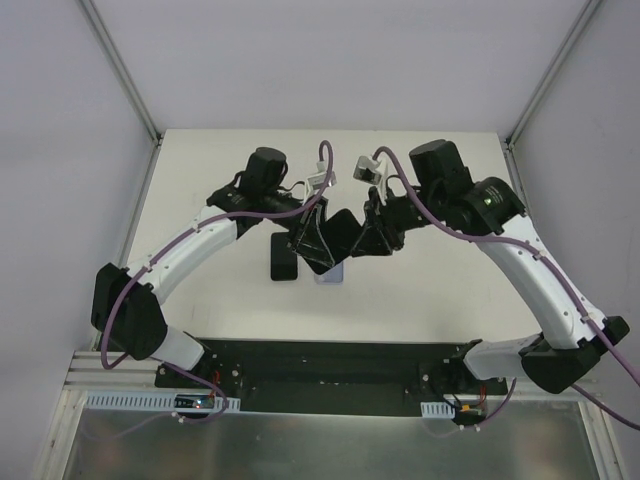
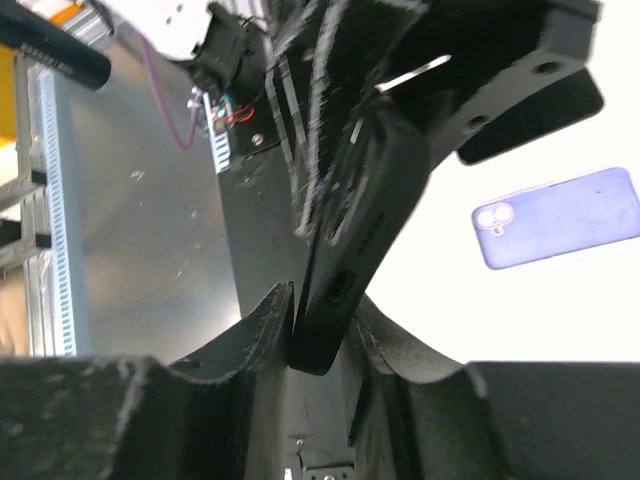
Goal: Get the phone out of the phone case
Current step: Remove the phone case from the phone.
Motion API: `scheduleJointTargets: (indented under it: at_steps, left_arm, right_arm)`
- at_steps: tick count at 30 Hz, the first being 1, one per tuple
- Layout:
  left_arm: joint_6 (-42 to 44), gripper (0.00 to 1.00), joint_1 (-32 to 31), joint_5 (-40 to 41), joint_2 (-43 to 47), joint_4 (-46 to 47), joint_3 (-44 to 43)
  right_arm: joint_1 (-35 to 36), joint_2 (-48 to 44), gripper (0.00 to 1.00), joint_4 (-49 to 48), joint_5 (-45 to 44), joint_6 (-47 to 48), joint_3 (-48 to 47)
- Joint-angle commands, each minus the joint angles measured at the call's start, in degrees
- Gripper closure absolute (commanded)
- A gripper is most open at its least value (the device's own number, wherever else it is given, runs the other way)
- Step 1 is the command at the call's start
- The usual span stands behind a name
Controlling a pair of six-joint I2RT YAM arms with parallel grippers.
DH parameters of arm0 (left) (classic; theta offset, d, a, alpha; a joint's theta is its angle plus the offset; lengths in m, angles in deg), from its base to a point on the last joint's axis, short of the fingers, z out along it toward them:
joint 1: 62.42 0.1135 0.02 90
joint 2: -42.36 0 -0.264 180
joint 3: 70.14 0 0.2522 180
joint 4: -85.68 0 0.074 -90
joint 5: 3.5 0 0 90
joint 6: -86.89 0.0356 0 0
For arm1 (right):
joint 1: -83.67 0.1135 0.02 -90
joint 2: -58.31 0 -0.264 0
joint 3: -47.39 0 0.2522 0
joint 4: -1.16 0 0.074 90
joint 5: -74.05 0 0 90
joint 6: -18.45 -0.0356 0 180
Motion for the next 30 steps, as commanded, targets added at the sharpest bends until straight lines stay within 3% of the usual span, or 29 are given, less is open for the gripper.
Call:
scheduleJointTargets:
  at_steps: [1,4,7,10,17,30]
  left_arm:
    - [-2.56,1.0,-1.5,2.56,1.89,1.98,-3.53]
    - [-3.0,1.0,-1.24,3.0,2.25,1.98,-3.45]
    - [-3.18,1.0,-1.15,2.83,2.51,2.07,-3.09]
    - [-2.92,1.0,-1.06,1.25,2.68,2.42,-2.74]
    - [-1.6,1.0,1.05,-8.5,1.28,2.6,-1.78]
    - [1.13,1.0,0.52,-11.93,-0.83,2.6,-1.25]
  right_arm:
    - [-1.34,-0.22,0.75,-19.62,0.07,-7.49,3.63]
    - [-2.57,-0.57,0.79,-21.47,0.42,-8.55,5.04]
    - [-3.54,-0.75,1.0,-22.09,1.99,-7.94,5.92]
    - [-4.68,-1.28,1.0,-21.83,7.16,-5.05,6.89]
    - [-4.95,-0.67,1.0,-9.28,21.23,8.32,1.72]
    - [-0.82,3.73,1.0,9.28,28.8,21.07,-13.05]
